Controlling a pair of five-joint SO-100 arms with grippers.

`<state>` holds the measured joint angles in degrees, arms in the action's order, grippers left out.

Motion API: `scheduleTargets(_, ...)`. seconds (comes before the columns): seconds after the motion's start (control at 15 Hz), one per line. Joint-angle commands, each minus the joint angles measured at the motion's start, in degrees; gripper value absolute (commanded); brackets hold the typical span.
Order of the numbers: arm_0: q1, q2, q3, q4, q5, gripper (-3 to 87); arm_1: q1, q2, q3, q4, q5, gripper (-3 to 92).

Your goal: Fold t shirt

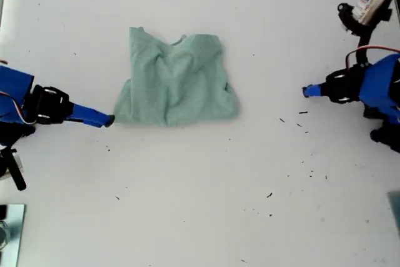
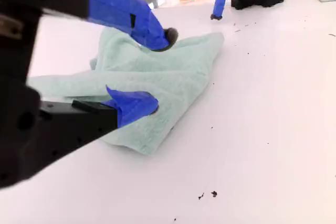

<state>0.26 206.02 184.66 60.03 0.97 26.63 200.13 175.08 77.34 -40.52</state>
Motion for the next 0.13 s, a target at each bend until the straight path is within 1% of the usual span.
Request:
scheduleTargets(0.0, 1.1, 0.5, 0.4, -0.1, 0.4, 15.6, 0.7, 0.9, 2.5, 0.2, -2.1, 3.2)
scheduleTargets(0.07, 1.1, 0.5, 0.4, -0.1, 0.4, 15.6, 0.7, 0.9, 2.5, 0.2, -2.1, 3.2)
